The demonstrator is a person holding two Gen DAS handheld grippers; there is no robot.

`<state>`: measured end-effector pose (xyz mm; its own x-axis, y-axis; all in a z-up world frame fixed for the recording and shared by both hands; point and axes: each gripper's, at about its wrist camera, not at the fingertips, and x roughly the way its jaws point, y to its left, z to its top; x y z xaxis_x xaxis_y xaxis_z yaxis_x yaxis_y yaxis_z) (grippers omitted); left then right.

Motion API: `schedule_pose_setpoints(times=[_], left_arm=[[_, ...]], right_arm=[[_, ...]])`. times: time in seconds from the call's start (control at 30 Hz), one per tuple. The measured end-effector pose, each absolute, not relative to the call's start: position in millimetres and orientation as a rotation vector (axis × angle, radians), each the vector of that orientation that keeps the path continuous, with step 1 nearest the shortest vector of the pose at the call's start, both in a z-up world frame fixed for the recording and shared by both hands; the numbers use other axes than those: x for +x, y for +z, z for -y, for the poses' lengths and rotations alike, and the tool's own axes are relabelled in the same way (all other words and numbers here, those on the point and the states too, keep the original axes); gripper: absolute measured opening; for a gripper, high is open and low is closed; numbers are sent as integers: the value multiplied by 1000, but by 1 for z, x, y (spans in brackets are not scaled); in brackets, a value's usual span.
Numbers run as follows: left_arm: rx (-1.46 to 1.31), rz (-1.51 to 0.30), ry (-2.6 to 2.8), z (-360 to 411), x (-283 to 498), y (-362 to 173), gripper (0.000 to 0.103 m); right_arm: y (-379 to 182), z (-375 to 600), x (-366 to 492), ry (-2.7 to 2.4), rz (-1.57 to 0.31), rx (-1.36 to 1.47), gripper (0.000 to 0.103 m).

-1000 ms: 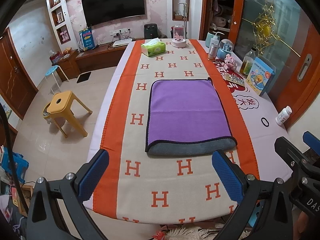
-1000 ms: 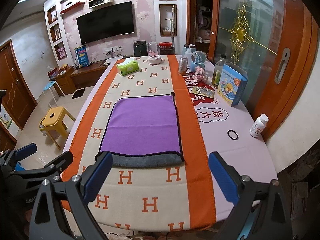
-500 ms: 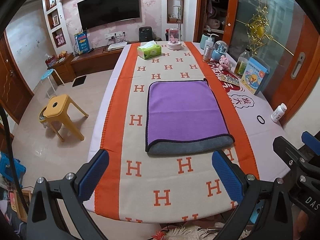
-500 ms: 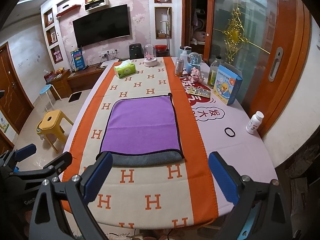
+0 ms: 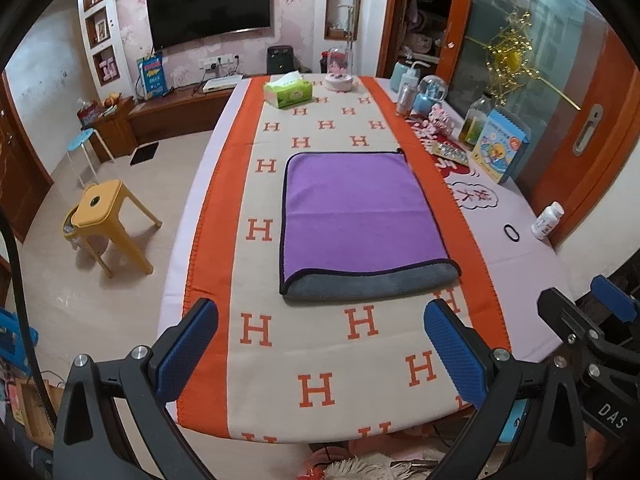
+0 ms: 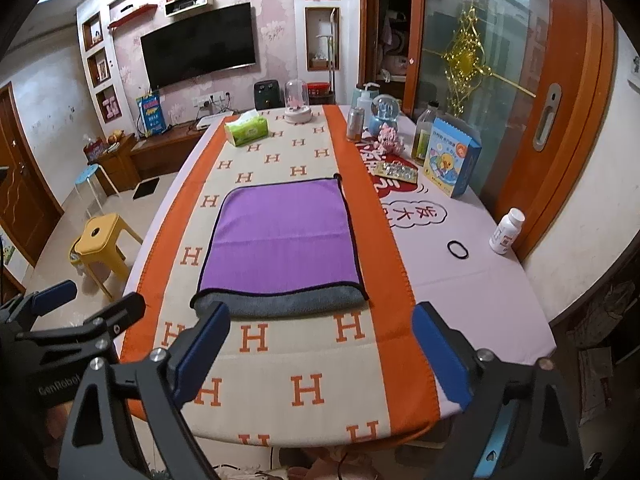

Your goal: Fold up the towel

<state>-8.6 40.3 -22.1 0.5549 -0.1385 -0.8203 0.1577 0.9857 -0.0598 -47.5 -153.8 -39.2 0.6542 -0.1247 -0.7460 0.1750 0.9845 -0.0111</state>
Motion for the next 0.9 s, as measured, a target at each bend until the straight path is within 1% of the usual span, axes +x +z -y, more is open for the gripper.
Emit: schedule_pose_setpoints(times=[0.2,0.37,0.57,0.87,0.9], left_arm=[[10,-1040,-140,-43,14,-46,102],[35,-1065,-93,-41,34,-66,102],[63,-1086,-88,-32,60,-93,102],[13,-1167,-110,-34,97,-139,102],[6,-1177,-111,-36,101,-144,100]], right_arm=[[-57,161,-31,-144,-890,74,92],[-75,169,-6,-106,-935,72,91],[-100,181,27,-69,-1006,65,85],[-144,208,69,2,-1088,39,82],[-150,212,73,8,-1101,43,81]])
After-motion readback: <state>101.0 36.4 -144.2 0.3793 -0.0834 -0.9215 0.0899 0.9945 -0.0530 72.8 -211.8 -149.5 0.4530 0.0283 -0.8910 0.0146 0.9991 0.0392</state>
